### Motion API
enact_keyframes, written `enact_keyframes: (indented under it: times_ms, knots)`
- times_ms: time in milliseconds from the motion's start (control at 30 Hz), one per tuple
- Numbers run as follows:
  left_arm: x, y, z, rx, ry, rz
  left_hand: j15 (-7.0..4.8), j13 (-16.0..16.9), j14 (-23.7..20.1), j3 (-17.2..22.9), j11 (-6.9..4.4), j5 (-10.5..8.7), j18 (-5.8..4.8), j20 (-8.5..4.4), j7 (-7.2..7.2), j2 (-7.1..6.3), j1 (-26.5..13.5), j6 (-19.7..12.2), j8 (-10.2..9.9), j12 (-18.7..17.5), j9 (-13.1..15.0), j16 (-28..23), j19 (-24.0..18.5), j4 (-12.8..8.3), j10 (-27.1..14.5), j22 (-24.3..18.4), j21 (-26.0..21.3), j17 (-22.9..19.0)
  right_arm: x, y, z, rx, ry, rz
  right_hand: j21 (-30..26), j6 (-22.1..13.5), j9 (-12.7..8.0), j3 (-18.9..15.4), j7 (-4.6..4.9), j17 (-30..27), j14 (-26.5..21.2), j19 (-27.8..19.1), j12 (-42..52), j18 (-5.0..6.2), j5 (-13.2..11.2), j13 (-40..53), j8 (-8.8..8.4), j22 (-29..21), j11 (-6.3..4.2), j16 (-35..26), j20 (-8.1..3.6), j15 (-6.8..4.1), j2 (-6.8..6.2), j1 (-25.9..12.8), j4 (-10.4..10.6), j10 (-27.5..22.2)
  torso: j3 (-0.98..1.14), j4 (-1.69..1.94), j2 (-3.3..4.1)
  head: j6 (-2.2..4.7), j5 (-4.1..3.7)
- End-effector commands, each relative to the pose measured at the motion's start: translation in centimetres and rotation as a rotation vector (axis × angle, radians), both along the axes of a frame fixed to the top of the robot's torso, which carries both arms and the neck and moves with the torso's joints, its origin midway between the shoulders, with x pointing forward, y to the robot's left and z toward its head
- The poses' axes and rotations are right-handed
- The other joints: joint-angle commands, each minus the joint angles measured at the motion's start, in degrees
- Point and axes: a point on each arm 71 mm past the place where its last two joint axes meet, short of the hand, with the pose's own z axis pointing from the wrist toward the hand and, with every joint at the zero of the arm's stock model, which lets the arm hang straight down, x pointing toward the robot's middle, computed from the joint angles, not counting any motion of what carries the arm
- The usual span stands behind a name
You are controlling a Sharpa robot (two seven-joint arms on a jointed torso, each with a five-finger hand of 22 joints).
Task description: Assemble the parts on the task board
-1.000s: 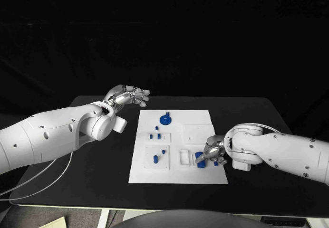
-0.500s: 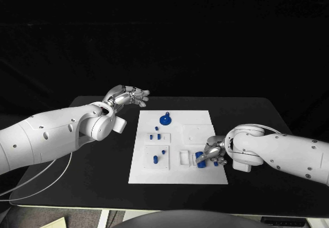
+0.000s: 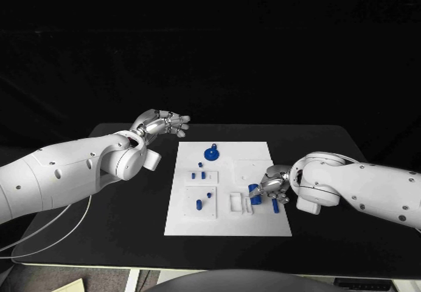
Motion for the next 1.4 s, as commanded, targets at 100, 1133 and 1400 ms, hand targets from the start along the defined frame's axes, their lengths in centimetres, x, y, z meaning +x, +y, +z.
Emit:
enact_keyframes:
  times_ms: [100,1133,1400]
  knots:
    - [0.0,-0.2,0.1,-0.013,-0.001,-0.010,0.17,-0.07,0.40,0.17,-0.27,0.28,0.25,0.02,-0.06,0.41,-0.22,-0.26,0.30,0.34,-0.06,-0.31,0.57,0.20,-0.09,0.10,-0.23,0.10,-0.2,1.2,0.2,0.069,0.033,-0.023,0.43,1.17,-0.08,0.22,0.75,0.11,0.28,0.12,0.33,4.26,0.34,-0.07,0.00,1.04,0.06,-0.33,0.41,-0.23,0.01,-0.91,-0.47,0.41,0.01,0.05,0.03,0.04,0.22]
    - [-0.2,-0.4,0.1,-0.018,0.000,-0.019,0.17,-0.09,0.42,0.11,-0.25,0.31,0.25,0.02,-0.05,0.61,-0.24,-0.29,0.31,0.31,-0.09,-0.43,0.61,0.11,-0.14,0.17,-0.33,0.24,0.1,4.1,-1.3,0.028,0.090,0.056,0.79,1.38,-0.22,-0.75,0.81,0.25,0.34,-0.19,0.03,4.26,0.11,-0.02,-0.75,0.95,0.11,-0.65,0.52,-0.18,-1.07,-4.41,-1.12,0.28,0.03,0.00,0.13,-0.26,0.81]
    - [-0.2,-0.3,0.1,-0.017,0.000,-0.018,0.17,-0.09,0.43,0.10,-0.25,0.31,0.25,0.02,-0.05,0.63,-0.24,-0.29,0.31,0.31,-0.09,-0.45,0.62,0.09,-0.15,0.18,-0.34,0.26,0.3,4.1,-1.6,0.022,0.088,0.057,0.80,1.39,-0.21,-0.78,0.80,0.25,0.33,-0.20,0.03,4.26,0.11,-0.01,-0.77,0.94,0.11,-0.66,0.51,-0.18,-1.12,-4.51,-1.12,0.28,0.03,-0.05,0.11,-0.37,0.97]
